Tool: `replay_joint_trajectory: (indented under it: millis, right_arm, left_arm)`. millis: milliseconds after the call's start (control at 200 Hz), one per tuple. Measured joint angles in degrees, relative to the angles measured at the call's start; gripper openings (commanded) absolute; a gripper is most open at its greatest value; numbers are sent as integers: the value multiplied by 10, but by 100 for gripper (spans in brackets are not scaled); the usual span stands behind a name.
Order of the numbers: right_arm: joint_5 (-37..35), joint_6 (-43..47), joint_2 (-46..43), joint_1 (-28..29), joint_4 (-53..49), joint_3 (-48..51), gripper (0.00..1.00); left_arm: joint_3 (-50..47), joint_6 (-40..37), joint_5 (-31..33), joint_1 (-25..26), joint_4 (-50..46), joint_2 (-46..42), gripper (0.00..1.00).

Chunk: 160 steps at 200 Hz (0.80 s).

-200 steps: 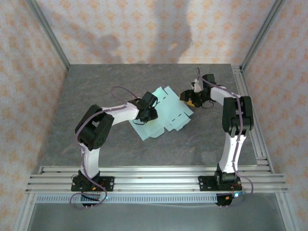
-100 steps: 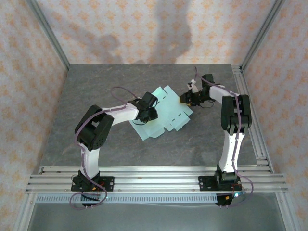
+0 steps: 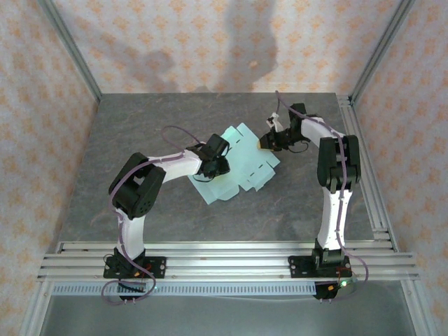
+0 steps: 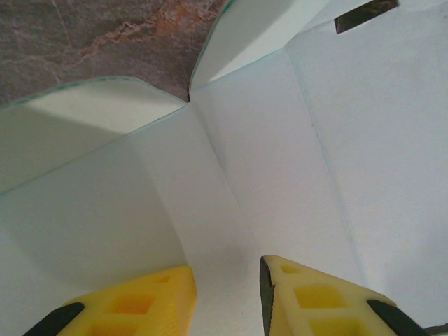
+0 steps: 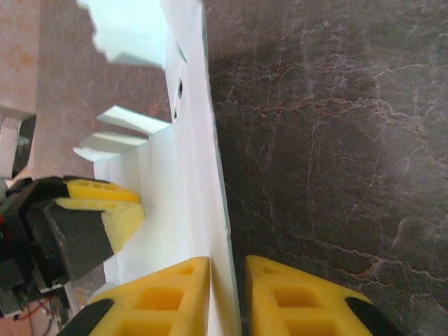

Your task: Fold the paper box

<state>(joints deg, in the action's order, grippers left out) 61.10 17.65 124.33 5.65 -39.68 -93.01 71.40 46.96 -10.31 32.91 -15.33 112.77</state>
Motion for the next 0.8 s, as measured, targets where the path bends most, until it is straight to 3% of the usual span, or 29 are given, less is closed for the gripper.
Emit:
replay_joint_trajectory:
  millis: [200, 370, 561, 801]
  right_arm:
    - [-26, 15, -9, 3, 6, 16, 0]
    - [-86, 13, -57, 21, 34, 66, 0]
    - [-236, -26, -141, 62, 80, 140, 0]
    - [-460, -107, -235, 134, 162, 265, 0]
  left_arm:
    - [0, -5, -3, 0, 1, -1, 39]
    - [-7, -8, -9, 7, -1, -17, 66]
    - [-30, -16, 7, 12, -29, -75, 83]
    - [-52, -21, 34, 2, -41, -157, 90]
